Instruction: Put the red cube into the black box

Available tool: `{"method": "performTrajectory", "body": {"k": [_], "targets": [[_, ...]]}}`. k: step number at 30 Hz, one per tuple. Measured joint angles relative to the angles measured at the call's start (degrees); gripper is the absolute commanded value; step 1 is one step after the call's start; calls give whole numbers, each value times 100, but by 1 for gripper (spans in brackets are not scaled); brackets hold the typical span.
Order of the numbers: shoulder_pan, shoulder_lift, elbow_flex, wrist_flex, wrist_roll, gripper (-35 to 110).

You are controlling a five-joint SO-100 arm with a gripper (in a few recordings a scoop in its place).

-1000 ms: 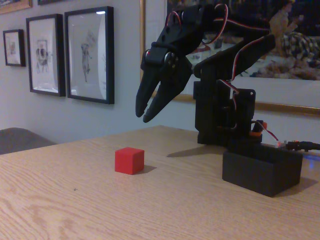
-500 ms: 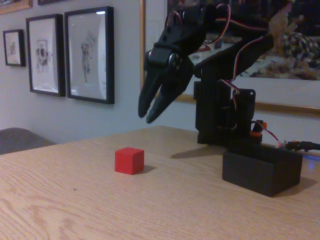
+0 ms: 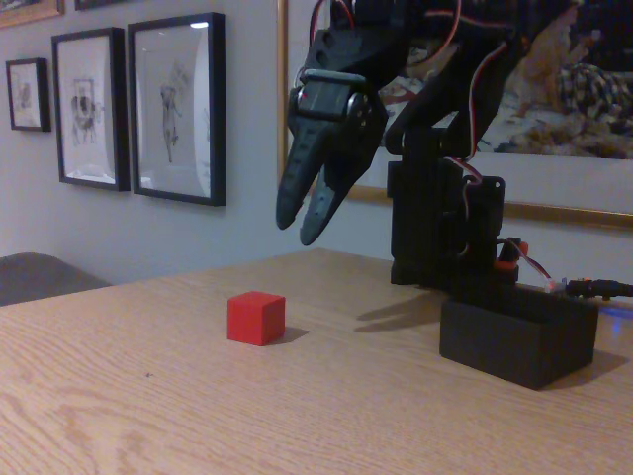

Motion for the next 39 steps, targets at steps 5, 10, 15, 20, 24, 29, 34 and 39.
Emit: {"method": "performTrajectory", "body": {"k": [5, 10, 15, 20, 24, 29, 34, 39], "targets": [[308, -844, -360, -18, 18, 24], [554, -1433, -545, -105, 62, 24], [571, -2232, -817, -211, 114, 27], [545, -2883, -1037, -308, 220, 28], [457, -3146, -1248, -316, 264, 28], [448, -3542, -1468, -360, 316, 28], [255, -3955, -1696, -439, 466, 28], [105, -4096, -1802, -422, 554, 28]]}}
